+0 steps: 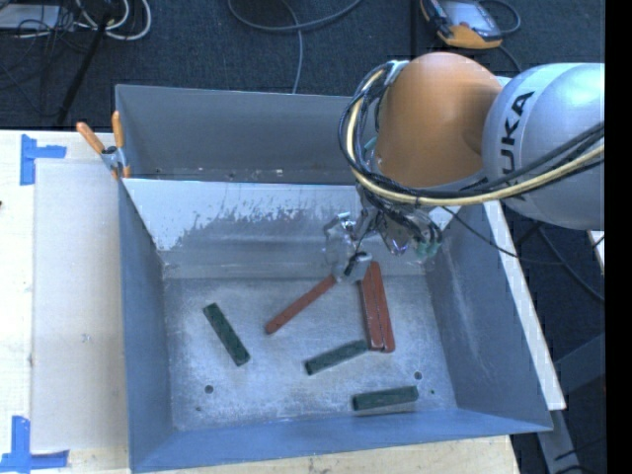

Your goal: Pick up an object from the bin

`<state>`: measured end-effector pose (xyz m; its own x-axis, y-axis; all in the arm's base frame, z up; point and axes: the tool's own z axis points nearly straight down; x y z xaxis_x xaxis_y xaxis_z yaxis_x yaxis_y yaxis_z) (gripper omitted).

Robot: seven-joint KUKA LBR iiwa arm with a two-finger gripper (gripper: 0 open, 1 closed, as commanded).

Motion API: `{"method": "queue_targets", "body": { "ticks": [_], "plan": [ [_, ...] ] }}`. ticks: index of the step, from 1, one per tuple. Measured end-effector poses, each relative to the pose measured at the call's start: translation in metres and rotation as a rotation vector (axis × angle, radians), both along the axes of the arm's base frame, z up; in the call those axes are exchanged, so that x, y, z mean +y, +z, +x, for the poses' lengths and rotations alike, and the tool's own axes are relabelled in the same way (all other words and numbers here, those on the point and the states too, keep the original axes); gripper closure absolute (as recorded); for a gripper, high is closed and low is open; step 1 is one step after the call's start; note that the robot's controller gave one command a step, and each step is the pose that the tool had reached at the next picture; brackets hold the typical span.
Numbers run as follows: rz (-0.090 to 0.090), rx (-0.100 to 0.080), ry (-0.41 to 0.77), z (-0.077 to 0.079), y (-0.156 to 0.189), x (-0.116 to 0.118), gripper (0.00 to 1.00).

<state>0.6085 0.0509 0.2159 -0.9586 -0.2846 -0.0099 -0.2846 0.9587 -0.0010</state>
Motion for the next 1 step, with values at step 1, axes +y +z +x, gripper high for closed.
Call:
{"method": "queue_targets", "body": {
  "ticks": [1],
  "plan": [
    [-0.001,0.008,-0.001,-0.0015,-0.0051,-0.0004,0.0]
  ]
}}
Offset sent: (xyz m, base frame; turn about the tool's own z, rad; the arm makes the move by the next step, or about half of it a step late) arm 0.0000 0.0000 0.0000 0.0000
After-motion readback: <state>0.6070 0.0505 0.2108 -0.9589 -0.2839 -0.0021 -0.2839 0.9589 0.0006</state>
